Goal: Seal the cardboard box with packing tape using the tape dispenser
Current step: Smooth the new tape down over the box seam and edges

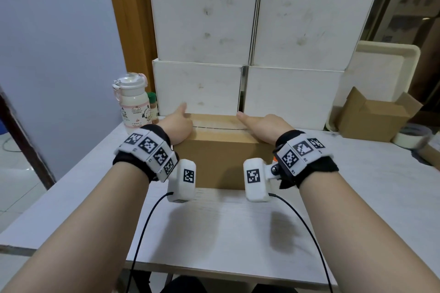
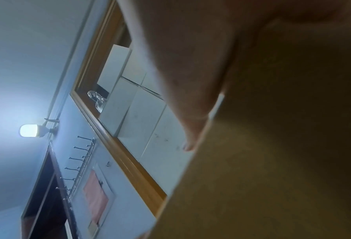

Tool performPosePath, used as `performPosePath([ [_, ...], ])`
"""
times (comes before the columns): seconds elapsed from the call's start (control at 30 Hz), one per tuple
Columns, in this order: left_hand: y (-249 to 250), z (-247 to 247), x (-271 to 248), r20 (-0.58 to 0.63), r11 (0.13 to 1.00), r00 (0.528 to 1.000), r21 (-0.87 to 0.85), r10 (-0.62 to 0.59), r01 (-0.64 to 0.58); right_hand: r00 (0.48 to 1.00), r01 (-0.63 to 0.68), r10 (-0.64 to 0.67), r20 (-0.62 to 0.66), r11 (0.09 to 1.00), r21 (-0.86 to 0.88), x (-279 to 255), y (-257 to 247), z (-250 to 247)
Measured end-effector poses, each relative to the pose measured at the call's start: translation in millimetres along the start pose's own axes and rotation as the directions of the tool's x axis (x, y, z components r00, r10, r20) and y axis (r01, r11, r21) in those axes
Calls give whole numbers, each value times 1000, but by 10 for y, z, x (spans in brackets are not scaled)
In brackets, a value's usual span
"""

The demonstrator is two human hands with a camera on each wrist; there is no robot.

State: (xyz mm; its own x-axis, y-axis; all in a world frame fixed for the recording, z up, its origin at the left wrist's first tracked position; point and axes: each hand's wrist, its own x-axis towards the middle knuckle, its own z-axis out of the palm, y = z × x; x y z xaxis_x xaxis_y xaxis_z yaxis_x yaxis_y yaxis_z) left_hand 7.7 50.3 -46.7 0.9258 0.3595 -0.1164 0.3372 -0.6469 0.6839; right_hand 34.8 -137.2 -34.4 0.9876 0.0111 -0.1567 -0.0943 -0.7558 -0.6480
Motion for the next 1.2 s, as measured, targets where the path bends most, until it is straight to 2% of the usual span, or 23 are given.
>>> performPosePath([
  [0.1,77,7,77,7,994,999,98,50,-50,1000,-9,9,20,1000,2,40,-71,58],
  [0.2,164,57,86,10,987,1000,162,1,-3,1000,5,-4,18,1000,-24,83,-93,111],
  [0.37,179,173,142,-64,994,998,111,19,-12,1000,12,-12,-3,1000,-8,175,-68,121],
  [0.67,185,157,137,-72,996,997,88,24,-17,999,13,-10,-53,998,62,211,-29,97],
  [0.97,103,141,141,-57,998,997,-10,54,-55,995,31,-20,-94,993,110,208,25,76],
  [1.07,101,136,155,-87,997,996,-79,14,-21,993,19,-6,-119,994,109,205,45,74],
  [1.13,122,125,130,-66,980,994,-188,-84,70,992,13,-3,-124,997,77,202,50,75],
  [1.2,161,112,93,-73,984,993,-163,-87,74,992,18,-11,-127,998,53,203,54,83],
])
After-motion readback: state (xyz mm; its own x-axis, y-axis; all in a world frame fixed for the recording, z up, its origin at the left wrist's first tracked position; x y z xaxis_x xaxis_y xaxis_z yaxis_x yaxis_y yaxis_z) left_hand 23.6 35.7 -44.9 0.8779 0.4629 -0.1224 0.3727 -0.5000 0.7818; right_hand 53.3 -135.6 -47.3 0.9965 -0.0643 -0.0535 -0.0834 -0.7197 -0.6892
